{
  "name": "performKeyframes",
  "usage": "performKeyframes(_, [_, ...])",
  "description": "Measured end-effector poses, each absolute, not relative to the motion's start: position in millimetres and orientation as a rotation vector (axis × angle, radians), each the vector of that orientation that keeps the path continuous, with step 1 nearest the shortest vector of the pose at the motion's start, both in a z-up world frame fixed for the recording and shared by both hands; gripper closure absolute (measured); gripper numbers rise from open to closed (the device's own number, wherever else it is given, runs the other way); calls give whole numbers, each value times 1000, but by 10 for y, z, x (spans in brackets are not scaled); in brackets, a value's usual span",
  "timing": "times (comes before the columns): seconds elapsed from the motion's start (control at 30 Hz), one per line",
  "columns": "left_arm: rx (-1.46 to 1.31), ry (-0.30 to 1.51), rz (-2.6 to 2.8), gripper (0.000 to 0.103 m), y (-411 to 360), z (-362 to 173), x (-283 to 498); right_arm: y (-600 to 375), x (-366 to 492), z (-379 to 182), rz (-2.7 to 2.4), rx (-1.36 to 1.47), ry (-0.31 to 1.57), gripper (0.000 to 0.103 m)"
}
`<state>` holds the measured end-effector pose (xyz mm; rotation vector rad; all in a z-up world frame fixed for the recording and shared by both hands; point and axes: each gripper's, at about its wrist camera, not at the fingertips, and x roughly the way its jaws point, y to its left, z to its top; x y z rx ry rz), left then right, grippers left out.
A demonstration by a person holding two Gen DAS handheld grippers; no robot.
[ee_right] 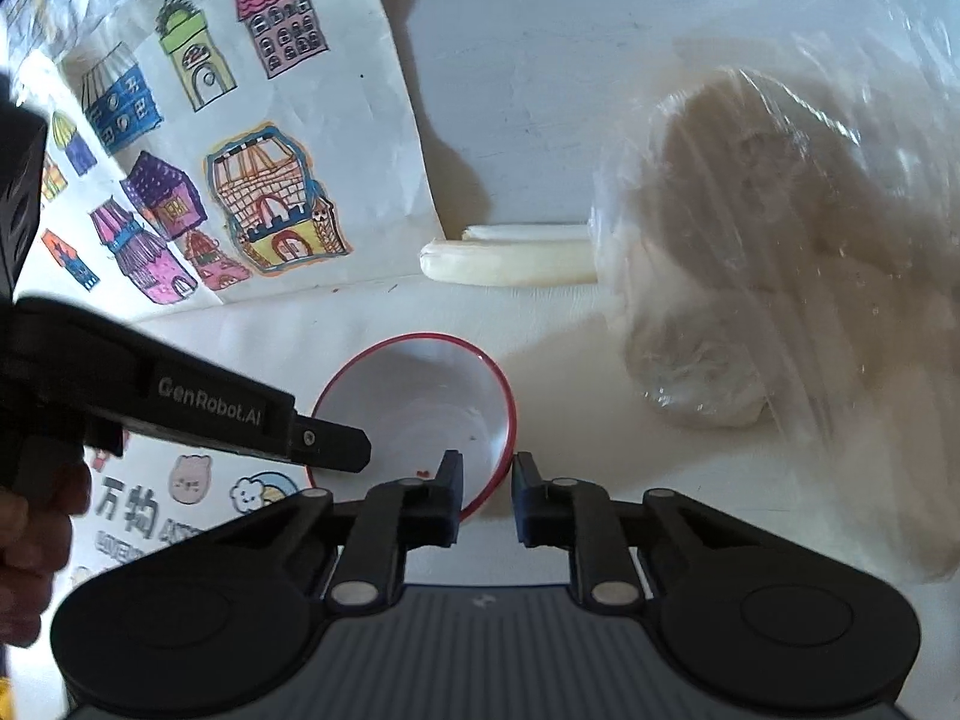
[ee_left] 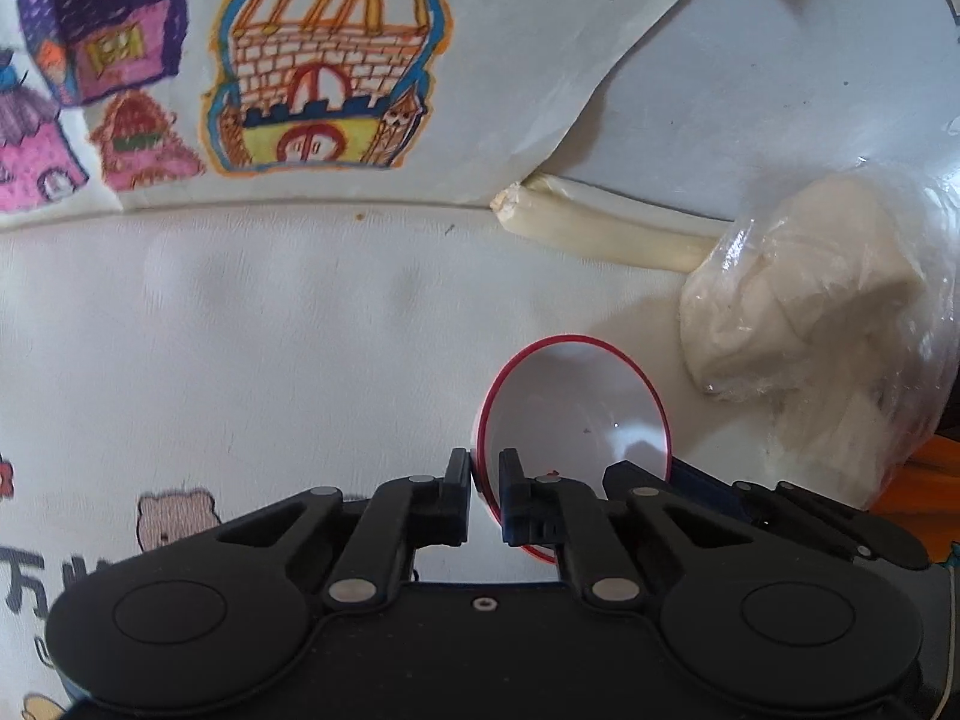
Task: Organize plates and bowls
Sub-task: 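Lift the second white bowl and lower it into the first white bowl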
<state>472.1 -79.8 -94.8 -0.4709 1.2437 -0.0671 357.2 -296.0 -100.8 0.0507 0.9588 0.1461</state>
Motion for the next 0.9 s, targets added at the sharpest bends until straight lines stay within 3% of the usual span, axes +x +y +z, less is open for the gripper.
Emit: performKeyframes(0.9, [-540, 1212, -117, 94, -1224, -353, 3717, -3280, 2606, -344, 225, 81, 964, 88])
